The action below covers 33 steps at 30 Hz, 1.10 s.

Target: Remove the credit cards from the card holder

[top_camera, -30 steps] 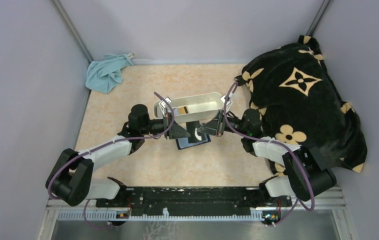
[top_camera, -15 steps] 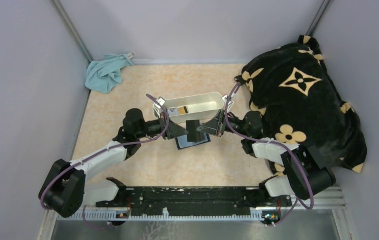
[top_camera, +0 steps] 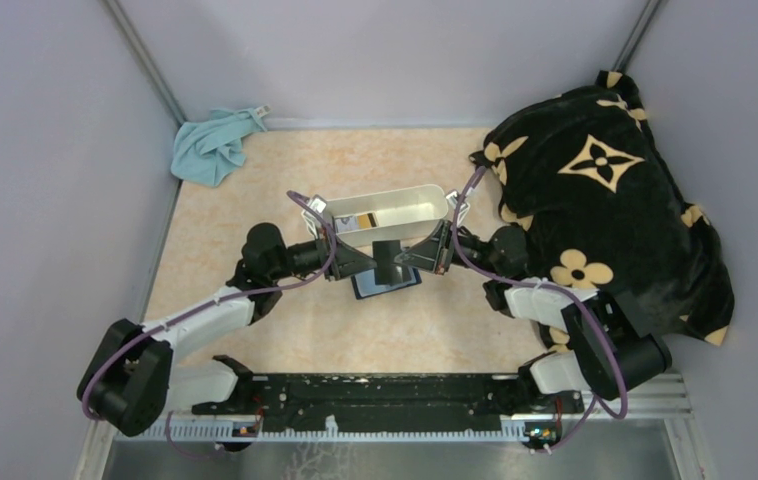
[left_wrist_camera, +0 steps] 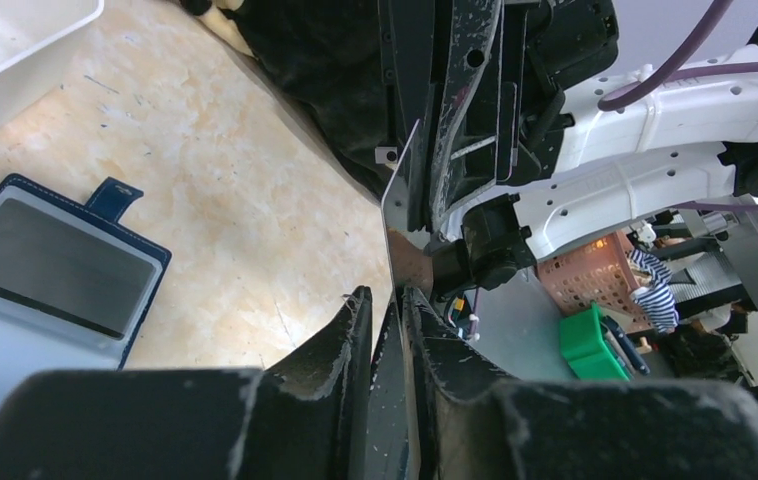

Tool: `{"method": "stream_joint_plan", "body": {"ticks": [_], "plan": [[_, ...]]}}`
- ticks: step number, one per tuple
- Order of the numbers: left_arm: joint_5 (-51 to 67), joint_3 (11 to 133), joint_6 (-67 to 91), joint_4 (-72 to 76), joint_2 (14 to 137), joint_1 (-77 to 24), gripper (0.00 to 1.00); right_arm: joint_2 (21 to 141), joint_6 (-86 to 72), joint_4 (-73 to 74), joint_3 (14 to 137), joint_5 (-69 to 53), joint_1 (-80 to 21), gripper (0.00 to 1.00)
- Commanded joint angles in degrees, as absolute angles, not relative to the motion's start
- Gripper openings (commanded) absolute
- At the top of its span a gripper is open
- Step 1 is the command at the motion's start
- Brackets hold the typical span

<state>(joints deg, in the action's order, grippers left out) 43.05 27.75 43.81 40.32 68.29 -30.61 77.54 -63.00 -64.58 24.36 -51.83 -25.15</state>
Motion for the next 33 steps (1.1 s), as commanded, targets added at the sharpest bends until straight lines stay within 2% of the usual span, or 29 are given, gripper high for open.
{"method": "stream_joint_plan", "body": {"ticks": [1, 4, 8, 20, 23, 24, 33], "plan": [[43.52, 27.19, 45.35, 45.79, 68.68, -30.63, 0.24, 77.53, -63.31, -70.01, 23.75, -52.38, -25.95, 0.0], [43.17, 27.29, 45.34, 45.79, 68.48, -30.69, 0.17, 77.69, -63.36, -70.13, 23.64, -52.6, -25.93, 0.0], [43.56, 27.11, 45.6, 45.88, 68.51, -30.74, 0.0, 77.69, -63.53, -70.13, 24.03, -52.73, -25.93, 0.0], [43.44, 27.2, 45.61, 45.79, 68.65, -30.69, 0.0, 79.46, -65.35, -73.31, 24.28, -52.82, -25.93, 0.0], [42.13, 26.78, 45.8, 45.61, 68.17, -30.68, 0.15, 80.01, -65.69, -73.99, 24.5, -52.83, -26.0, 0.0], [42.16, 26.73, 45.66, 45.49, 67.98, -30.67, 0.17, 80.25, -65.66, -74.05, 24.66, -52.77, -26.01, 0.0], [40.86, 25.52, 44.55, 44.7, 66.2, -30.68, 0.17, 81.61, -67.55, -77.71, 24.73, -51.52, -26.7, 0.0]]}}
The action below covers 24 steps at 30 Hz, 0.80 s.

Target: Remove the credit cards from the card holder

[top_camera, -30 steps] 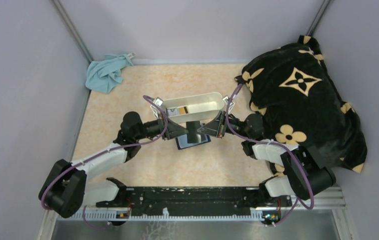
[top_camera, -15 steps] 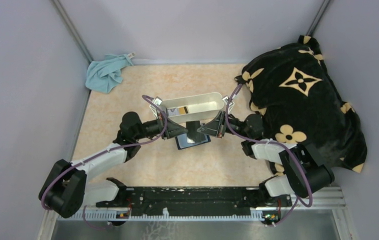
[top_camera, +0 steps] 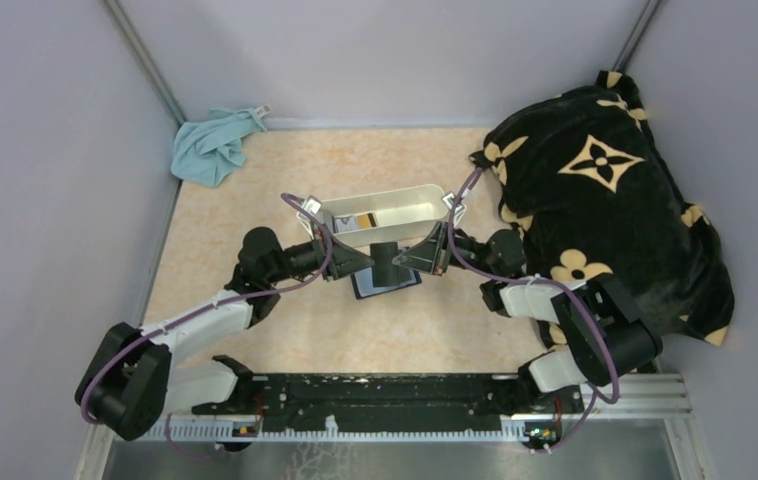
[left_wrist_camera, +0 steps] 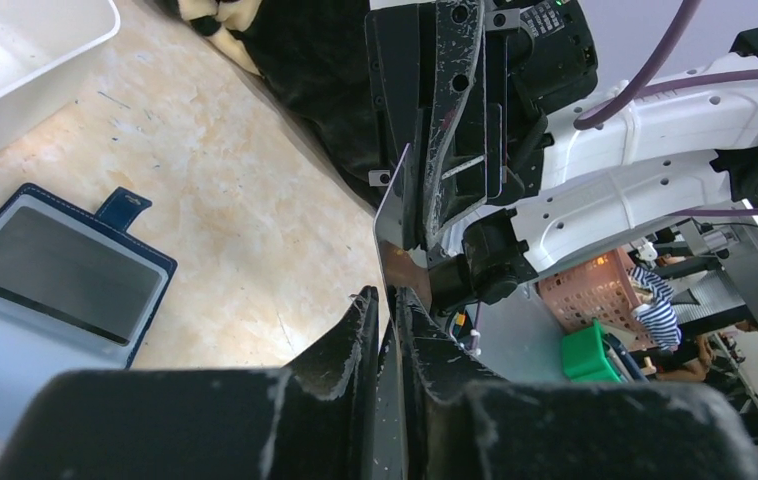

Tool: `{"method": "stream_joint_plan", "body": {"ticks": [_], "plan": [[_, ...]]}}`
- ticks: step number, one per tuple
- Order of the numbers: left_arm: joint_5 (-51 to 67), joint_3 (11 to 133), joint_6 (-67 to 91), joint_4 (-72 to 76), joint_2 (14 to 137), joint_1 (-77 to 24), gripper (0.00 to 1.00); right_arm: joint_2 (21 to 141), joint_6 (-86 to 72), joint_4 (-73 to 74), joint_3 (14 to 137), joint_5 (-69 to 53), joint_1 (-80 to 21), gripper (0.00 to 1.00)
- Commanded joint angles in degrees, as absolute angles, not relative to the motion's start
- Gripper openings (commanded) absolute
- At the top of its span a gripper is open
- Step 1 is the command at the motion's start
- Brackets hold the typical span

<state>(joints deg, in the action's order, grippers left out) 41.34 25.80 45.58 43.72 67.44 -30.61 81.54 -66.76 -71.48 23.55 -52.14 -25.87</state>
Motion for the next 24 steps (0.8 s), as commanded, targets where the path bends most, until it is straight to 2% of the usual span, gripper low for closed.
{"method": "stream_joint_plan", "body": {"ticks": [1, 6, 11, 24], "plan": [[40.87, 25.58, 44.56, 44.7, 66.18, -30.71, 0.16, 81.69, -67.58, -77.89, 24.78, -51.4, -26.78, 0.0], [41.61, 25.77, 44.9, 44.9, 66.81, -30.72, 0.15, 82.15, -67.91, -78.65, 24.58, -51.24, -26.89, 0.0], [41.51, 25.47, 45.44, 45.35, 66.6, -30.68, 0.22, 82.6, -68.2, -79.01, 25.08, -51.23, -26.91, 0.0], [41.93, 24.76, 46.42, 46.25, 66.62, -30.74, 0.28, 82.99, -68.55, -79.89, 25.16, -50.08, -26.89, 0.0]]}}
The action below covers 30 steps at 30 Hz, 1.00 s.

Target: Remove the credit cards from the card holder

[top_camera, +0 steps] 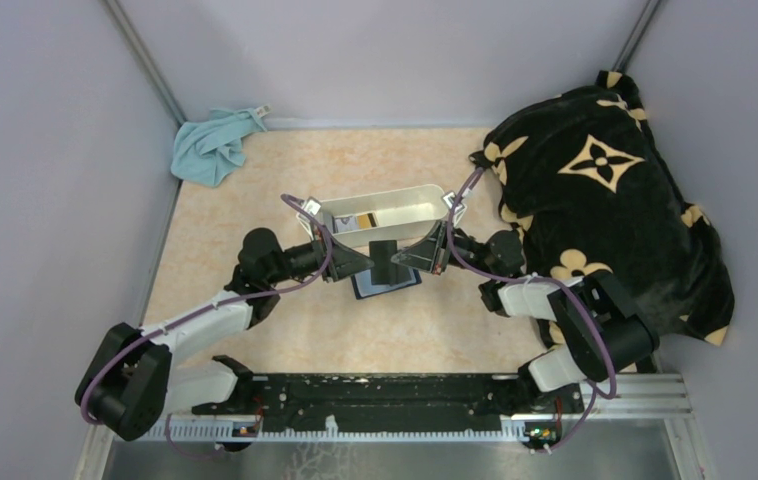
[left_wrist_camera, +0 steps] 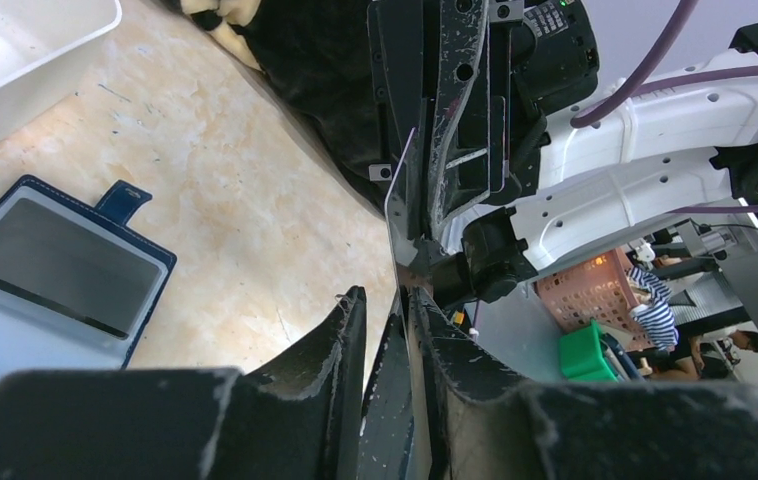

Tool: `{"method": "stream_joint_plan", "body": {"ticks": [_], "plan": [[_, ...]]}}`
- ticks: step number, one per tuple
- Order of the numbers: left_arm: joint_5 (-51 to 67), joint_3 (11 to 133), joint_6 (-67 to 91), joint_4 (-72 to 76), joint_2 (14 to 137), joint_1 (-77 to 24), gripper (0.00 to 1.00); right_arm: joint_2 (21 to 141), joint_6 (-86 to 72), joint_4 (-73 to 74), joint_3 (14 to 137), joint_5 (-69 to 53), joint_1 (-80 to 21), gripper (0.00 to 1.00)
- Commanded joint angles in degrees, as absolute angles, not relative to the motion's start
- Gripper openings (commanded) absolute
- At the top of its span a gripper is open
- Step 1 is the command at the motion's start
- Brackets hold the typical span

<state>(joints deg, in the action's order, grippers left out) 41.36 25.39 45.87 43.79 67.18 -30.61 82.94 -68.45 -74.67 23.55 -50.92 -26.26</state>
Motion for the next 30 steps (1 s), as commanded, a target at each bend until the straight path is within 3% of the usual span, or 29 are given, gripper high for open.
{"method": "stream_joint_plan", "body": {"ticks": [1, 8, 18, 20, 22, 30], "plan": [[41.87, 24.68, 46.55, 46.42, 66.69, -30.69, 0.28, 82.97, -68.55, -79.94, 25.15, -50.09, -26.89, 0.0], [43.21, 24.67, 47.98, 48.6, 68.3, -30.71, 0.19, 83.25, -68.64, -79.77, 24.94, -50.45, -26.89, 0.0], [45.54, 24.67, 49.95, 52.35, 70.75, -30.84, 0.19, 83.67, -68.75, -80.38, 24.41, -50.4, -26.89, 0.0], [45.28, 24.64, 49.8, 52.04, 70.6, -30.8, 0.13, 83.76, -68.76, -80.33, 24.46, -50.6, -26.89, 0.0], [44.94, 24.62, 49.57, 51.72, 70.54, -30.77, 0.0, 83.85, -68.94, -80.5, 24.58, -50.7, -26.89, 0.0], [45.3, 25.69, 49.54, 51.09, 70.7, -30.77, 0.0, 84.83, -69.53, -81.96, 24.41, -50.42, -26.89, 0.0]]}}
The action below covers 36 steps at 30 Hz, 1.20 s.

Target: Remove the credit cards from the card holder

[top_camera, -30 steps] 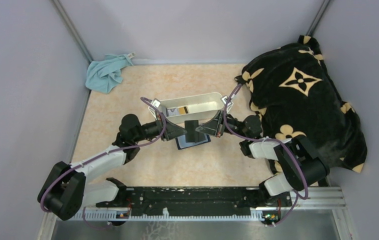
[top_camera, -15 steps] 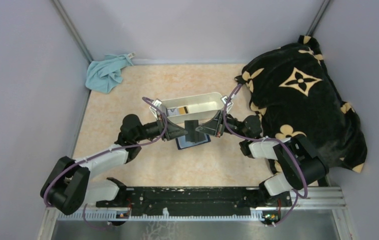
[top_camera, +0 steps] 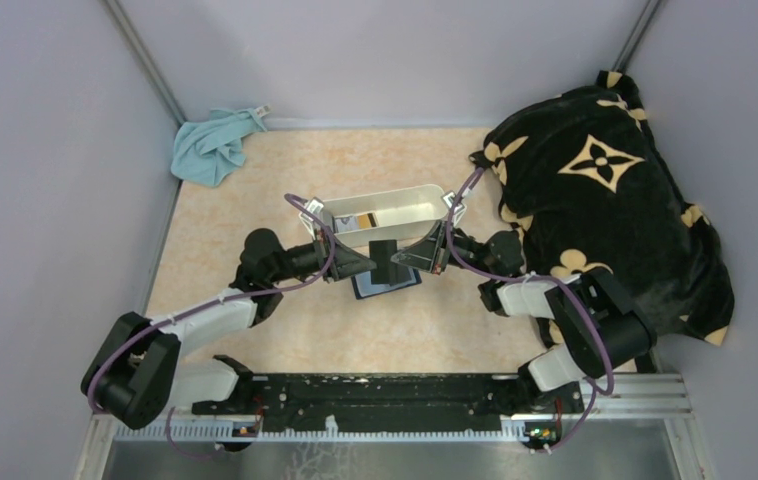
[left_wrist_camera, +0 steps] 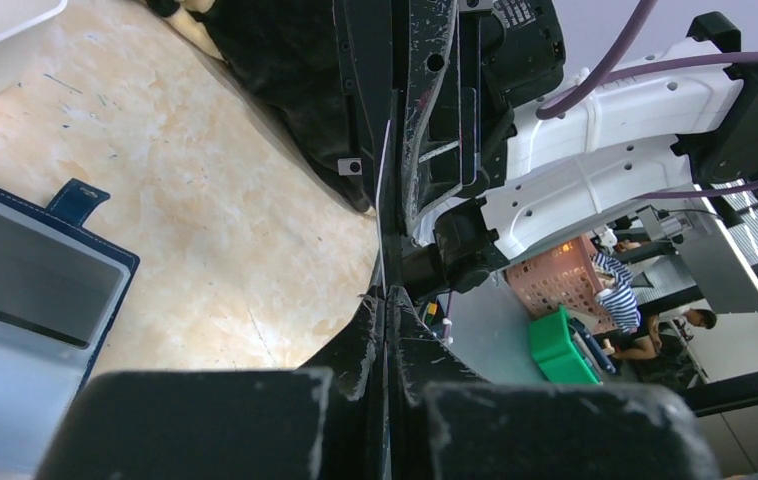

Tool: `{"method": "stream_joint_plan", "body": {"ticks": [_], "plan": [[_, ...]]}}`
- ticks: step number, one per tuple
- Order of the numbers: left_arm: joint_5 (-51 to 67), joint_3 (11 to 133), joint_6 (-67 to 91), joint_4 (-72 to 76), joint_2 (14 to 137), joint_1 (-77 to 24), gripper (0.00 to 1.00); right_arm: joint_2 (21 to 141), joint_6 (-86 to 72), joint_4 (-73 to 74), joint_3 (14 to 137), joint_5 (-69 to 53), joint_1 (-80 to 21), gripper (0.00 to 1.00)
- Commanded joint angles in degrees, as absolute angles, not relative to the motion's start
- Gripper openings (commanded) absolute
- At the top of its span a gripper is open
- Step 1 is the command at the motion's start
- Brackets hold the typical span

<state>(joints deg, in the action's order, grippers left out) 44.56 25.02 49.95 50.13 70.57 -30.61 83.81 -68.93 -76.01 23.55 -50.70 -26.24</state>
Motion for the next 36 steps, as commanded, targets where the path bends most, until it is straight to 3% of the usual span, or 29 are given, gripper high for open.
{"method": "stream_joint_plan", "body": {"ticks": [1, 6, 20, 36], "plan": [[44.77, 25.87, 49.16, 50.1, 70.4, -30.73, 0.0, 85.23, -69.9, -82.64, 24.5, -50.49, -26.89, 0.02], [42.21, 28.23, 46.01, 40.63, 69.85, -30.66, 0.0, 87.43, -72.75, -86.77, 24.96, -50.97, -26.89, 0.18], [40.98, 34.61, 43.15, 23.48, 67.13, -25.2, 0.0, 87.85, -72.59, -88.44, 22.62, -49.75, -25.71, 0.38], [29.56, 53.91, 33.83, -3.73, 76.09, -18.99, 0.0, 86.56, -69.47, -85.63, 20.36, -49.54, -24.7, 0.4]]}}
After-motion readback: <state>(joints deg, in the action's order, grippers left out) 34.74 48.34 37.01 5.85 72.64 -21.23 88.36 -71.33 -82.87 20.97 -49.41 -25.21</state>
